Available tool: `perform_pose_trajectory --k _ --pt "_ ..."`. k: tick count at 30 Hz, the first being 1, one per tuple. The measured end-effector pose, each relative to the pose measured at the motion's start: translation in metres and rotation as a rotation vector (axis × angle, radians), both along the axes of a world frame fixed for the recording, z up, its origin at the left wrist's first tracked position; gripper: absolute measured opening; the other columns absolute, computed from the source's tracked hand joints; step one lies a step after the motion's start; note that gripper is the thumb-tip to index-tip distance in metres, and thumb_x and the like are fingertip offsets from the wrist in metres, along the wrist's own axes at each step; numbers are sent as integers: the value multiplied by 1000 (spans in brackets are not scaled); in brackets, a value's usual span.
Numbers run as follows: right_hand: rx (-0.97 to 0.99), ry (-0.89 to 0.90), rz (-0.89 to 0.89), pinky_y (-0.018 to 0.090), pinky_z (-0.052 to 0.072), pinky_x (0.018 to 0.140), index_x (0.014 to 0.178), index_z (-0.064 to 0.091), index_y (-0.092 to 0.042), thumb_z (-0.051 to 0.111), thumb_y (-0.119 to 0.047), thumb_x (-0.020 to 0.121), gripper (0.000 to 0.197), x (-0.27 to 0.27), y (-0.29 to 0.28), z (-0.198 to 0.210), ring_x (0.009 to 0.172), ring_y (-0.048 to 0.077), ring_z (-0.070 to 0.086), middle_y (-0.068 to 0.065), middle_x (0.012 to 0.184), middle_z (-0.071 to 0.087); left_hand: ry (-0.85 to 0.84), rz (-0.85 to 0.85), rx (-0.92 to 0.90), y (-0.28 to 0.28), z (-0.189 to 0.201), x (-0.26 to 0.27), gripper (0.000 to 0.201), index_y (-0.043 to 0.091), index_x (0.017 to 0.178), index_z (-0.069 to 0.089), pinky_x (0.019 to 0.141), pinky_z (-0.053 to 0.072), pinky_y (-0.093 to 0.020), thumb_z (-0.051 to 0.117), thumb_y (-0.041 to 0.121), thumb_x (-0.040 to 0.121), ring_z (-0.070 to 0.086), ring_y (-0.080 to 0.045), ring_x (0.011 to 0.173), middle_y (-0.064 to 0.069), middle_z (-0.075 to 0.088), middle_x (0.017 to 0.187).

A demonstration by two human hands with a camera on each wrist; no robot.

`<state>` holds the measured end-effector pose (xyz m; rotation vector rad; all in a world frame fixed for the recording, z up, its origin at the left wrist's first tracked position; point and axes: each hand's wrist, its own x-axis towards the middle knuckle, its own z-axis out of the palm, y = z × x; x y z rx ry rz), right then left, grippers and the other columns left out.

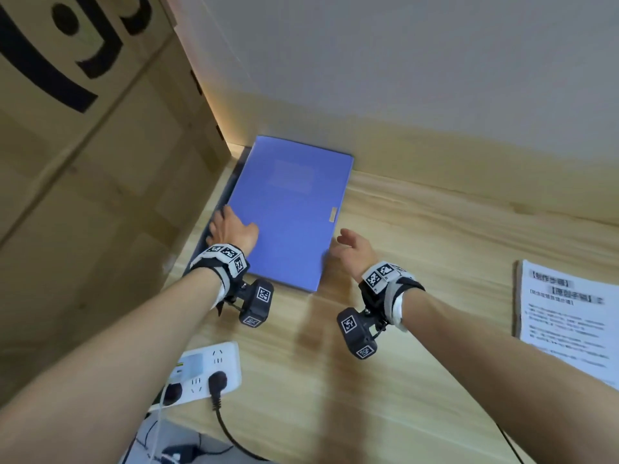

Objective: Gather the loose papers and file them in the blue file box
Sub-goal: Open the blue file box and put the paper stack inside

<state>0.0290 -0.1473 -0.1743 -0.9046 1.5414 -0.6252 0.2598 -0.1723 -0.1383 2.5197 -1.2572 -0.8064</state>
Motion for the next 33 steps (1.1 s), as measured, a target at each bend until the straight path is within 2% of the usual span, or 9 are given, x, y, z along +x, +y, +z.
perform_pose_trajectory --k 3,6,9,11,14,19,23,27,33 --pt "-29 -102 43 40 46 104 132 52 -9 55 8 84 50 15 3 -4 116 28 61 5 121 63 62 67 -40 0 -5 3 72 12 152 24 119 19 -50 55 24 88 25 -33 145 -11 29 158" --pt "-75 -112 74 35 49 100 131 51 -19 56 8 85 53 12 10 -3 113 24 63 -13 110 64 132 157 -157 5 -4 -5 59 15 143 38 116 25 -48 56 20 87 35 -33 139 -10 40 150" --pt "-125 -101 42 37 52 95 129 52 -25 58 8 85 56 -4 20 1 106 25 67 -17 107 65 199 232 -207 16 1 -29 48 16 133 45 116 23 -47 57 17 87 38 -32 135 -9 45 143" --pt "-140 -83 -3 36 54 91 128 52 -26 58 9 84 56 -21 28 5 100 24 68 -13 108 67 235 261 -236 24 5 -51 44 16 129 48 117 20 -46 58 16 86 37 -32 135 -9 46 140" --pt "-156 -44 -49 35 56 87 134 51 -22 58 10 81 62 -56 45 8 94 24 68 -5 115 68 283 250 -269 40 8 -87 44 16 127 49 114 23 -46 59 14 84 38 -33 133 -9 47 138" --pt "-156 1 -129 35 55 88 138 50 -25 57 12 77 72 -122 85 16 97 22 69 -6 120 67 310 154 -250 76 13 -152 43 16 126 52 111 25 -43 60 14 83 40 -33 129 -10 46 136" --pt "-104 97 -186 37 55 89 125 59 -24 57 15 74 64 -171 126 17 93 22 67 -5 108 69 310 48 -148 108 6 -207 42 17 124 54 110 29 -43 61 15 83 37 -34 129 -13 41 138" --pt "-18 200 -228 46 55 92 115 64 -27 66 -2 64 57 -214 156 5 95 23 70 -2 105 73 334 -3 -62 134 -4 -254 40 18 122 53 111 29 -43 62 17 83 36 -33 130 -13 38 139" --pt "46 320 -194 39 56 88 112 65 -10 71 0 66 48 -249 178 0 96 28 69 9 104 73 320 -60 71 162 -14 -286 30 17 115 56 104 36 -40 58 20 85 38 -33 125 -11 35 140"
